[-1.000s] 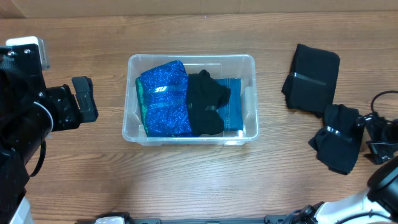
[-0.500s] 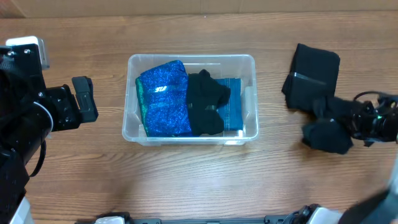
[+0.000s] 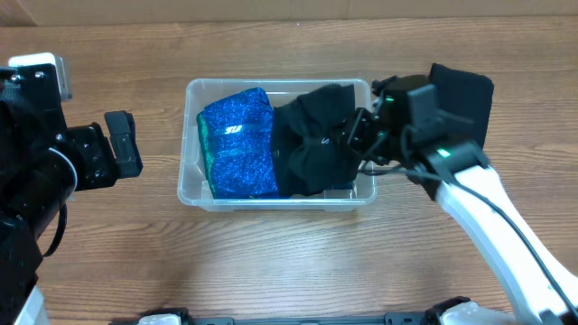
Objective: Pack container
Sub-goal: 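Grasp another black cloth with the right gripper and lay it in the bin, then grasp the last black cloth with the right gripper and place it in the bin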
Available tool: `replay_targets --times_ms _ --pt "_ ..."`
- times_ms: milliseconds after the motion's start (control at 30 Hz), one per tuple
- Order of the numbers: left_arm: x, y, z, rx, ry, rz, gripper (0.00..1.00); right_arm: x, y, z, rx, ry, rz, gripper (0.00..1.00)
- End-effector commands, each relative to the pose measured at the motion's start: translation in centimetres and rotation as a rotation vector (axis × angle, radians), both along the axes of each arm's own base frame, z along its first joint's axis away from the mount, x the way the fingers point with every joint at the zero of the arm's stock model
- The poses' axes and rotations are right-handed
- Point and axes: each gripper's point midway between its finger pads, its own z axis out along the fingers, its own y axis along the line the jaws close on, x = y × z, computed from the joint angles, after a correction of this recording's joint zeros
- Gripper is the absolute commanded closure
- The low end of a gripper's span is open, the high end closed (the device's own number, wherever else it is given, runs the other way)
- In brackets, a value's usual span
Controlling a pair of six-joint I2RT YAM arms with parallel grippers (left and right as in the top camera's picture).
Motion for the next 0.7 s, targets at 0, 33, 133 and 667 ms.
replay_targets --times_ms 0,33,133,667 --pt "0.1 0.1 -0.1 0.016 0.003 -0.004 0.0 2.7 -2.4 -5.1 -0.189 0.022 -0.063 0.43" --pt "0.1 0.1 -0.1 0.016 0.003 -0.004 0.0 2.9 -3.8 -6.0 -0.24 0.044 -0.097 0.41" --pt "0.1 0.1 -0.1 0.016 0.003 -0.004 0.0 3.5 -5.4 -2.7 -0.293 -0.052 -0.052 0.4" --pt "0.1 0.1 -0.1 0.016 0.003 -0.004 0.0 7.2 -35.7 -7.0 -0.26 0.062 -0.526 0.0"
